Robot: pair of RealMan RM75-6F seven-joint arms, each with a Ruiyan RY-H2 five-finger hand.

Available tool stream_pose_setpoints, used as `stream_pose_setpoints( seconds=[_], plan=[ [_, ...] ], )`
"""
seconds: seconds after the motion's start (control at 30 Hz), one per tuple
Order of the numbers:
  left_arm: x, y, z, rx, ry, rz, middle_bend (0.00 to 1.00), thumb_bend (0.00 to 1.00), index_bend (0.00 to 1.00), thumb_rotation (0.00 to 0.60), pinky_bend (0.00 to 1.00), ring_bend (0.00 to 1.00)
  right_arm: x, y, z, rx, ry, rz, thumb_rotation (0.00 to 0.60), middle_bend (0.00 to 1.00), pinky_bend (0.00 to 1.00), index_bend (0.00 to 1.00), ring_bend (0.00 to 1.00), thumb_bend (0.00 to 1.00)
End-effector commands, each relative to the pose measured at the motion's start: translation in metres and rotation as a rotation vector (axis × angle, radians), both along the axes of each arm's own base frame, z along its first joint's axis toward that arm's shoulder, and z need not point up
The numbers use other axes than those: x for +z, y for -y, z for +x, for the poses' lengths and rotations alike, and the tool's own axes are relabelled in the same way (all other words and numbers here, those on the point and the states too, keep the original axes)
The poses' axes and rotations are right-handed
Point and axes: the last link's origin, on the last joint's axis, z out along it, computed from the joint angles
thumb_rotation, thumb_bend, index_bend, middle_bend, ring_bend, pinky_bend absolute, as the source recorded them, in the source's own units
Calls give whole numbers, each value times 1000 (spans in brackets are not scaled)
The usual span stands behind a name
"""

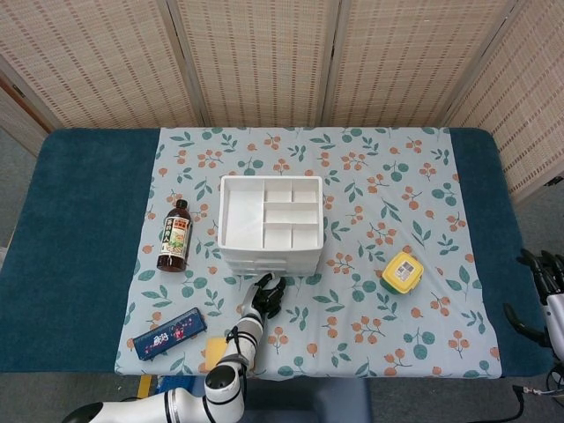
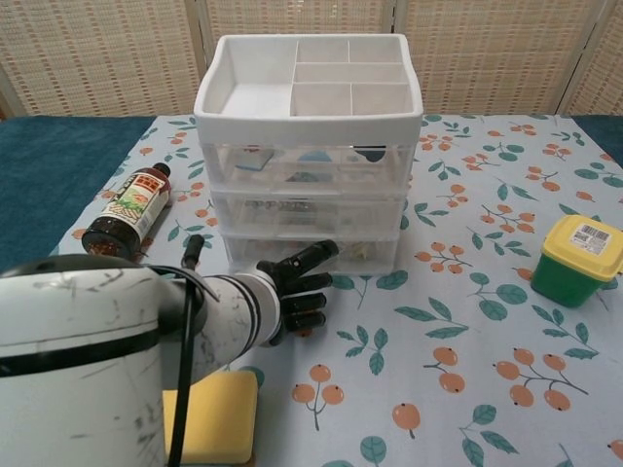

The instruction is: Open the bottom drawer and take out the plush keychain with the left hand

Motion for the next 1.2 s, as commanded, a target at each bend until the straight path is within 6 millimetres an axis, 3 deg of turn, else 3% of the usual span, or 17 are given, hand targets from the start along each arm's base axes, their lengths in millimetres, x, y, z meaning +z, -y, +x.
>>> stream_pose_setpoints(
  seconds=[0.03,0.67,0.93,1.2],
  plan=[
    [0,2,-1,2,1,-3,969,428,393,600,1000,1000,0,0,0,-1,1,0,600,188,50,14,96,349],
    [2,18,-10,-7,2,-20,969,428,380,600,1000,1000,-2,-1,1,6,3,5,600,188,50,14,96,349],
    [7,26,-10,-19,6,-20,964,423,55,600,1000,1000,-3,0,2,12,5,7,600,188,50,14,96,348],
    [16,34,-15,3,16,-17,954,423,0,600,1000,1000,-5,2,2,15,9,12,600,188,50,14,96,349]
  ],
)
